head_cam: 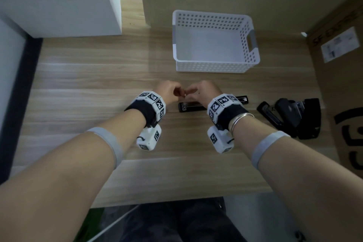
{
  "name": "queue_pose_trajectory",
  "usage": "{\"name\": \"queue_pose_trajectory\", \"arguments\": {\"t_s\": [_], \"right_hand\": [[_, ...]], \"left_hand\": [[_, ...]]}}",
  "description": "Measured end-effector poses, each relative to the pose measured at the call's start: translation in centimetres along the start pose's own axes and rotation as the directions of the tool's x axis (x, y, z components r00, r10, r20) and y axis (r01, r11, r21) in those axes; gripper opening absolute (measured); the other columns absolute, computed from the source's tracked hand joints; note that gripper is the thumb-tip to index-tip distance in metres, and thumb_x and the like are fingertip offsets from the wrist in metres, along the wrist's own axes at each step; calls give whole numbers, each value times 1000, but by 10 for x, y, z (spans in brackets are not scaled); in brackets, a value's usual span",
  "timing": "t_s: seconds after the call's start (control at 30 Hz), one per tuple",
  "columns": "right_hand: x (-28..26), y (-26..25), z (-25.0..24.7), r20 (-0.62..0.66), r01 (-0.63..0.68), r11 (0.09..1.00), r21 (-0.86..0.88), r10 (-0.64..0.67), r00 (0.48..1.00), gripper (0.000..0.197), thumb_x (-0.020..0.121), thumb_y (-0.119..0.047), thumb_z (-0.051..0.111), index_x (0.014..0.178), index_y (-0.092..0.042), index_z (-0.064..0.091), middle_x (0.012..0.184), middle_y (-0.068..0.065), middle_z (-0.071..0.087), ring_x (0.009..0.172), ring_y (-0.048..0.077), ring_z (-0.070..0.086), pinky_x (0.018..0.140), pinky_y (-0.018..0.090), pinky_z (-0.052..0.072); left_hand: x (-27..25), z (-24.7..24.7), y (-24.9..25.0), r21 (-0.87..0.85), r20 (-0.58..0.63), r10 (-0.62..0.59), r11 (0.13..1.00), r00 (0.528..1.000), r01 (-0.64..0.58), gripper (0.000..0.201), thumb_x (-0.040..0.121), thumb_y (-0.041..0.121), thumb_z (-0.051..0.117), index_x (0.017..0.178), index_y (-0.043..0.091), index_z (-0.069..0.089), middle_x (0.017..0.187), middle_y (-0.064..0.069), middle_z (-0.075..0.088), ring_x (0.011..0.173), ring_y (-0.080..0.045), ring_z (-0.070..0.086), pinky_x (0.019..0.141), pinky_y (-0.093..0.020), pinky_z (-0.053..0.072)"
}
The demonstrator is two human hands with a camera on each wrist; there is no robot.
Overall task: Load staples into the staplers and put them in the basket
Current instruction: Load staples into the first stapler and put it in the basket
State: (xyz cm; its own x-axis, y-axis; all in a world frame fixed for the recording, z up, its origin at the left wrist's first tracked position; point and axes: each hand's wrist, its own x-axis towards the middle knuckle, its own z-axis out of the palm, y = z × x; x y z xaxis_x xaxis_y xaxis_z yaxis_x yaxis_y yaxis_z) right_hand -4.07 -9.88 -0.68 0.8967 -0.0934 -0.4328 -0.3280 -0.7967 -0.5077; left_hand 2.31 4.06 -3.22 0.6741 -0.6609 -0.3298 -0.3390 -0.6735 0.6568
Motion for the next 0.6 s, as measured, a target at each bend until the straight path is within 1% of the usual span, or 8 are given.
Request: {"name": "queue_pose_trajectory", "arguments": {"t_s": [0.1,0.23,0.27,0.33,0.37,0.47,0.53,0.6], "right_hand": [[0,6,-1,-13,-8,998,55,9,1000,27,80,-18,75,107,-16,74,107,1,74,102,15,67,97,26,48],[-2,13,0,32,-2,1000,5,1,999,24,81,-20,74,105,-18,75,104,0,75,98,13,68,87,18,44],[-2,14,0,36,-3,1000,-12,3,999,23,82,-22,73,105,-19,75,104,-1,75,98,13,68,88,19,44],[-4,18,1,23,-4,997,-83,6,1000,20,84,-25,71,103,-20,75,103,-2,75,99,13,67,92,22,45],[-5,20,2,12,-6,992,-124,8,1000,19,85,-26,70,103,-22,76,101,-3,75,100,13,65,94,24,46],[-6,27,7,7,-27,977,-210,29,1000,18,87,-30,66,101,-24,75,100,-1,73,102,16,60,87,29,47],[-6,29,12,-4,-30,965,-259,30,1000,17,88,-32,65,99,-24,75,99,4,70,98,19,58,77,28,44],[-5,31,16,-20,-15,959,-285,9,1000,17,89,-32,63,96,-22,75,94,5,70,97,20,56,75,29,43]], "left_hand": [[1,5,3,-78,-25,-22,997,999,20,19,77,13,73,93,3,71,99,-15,73,90,-25,66,79,-24,48],[2,11,5,-147,-17,-27,989,999,24,19,73,12,76,89,1,70,93,-13,72,79,-14,58,65,-8,40],[2,13,5,-149,-11,-31,988,999,29,20,73,12,76,88,2,69,90,-12,71,78,-14,57,66,-10,43],[1,15,4,-143,-2,-39,989,999,38,22,71,12,78,88,3,66,83,-8,66,78,-16,58,74,-25,52],[1,16,3,-110,13,-46,993,999,48,26,71,12,78,91,4,64,84,-4,63,79,-17,58,77,-30,52],[-1,22,0,53,87,-51,998,995,47,34,73,14,76,102,5,62,96,-8,66,89,-23,62,77,-27,46],[-1,26,-1,96,96,-37,995,995,28,31,76,12,73,104,4,62,105,-13,68,97,-28,63,82,-30,48],[-2,28,0,111,82,-35,993,996,26,29,78,11,71,105,3,63,107,-15,68,99,-29,62,86,-33,48]]}}
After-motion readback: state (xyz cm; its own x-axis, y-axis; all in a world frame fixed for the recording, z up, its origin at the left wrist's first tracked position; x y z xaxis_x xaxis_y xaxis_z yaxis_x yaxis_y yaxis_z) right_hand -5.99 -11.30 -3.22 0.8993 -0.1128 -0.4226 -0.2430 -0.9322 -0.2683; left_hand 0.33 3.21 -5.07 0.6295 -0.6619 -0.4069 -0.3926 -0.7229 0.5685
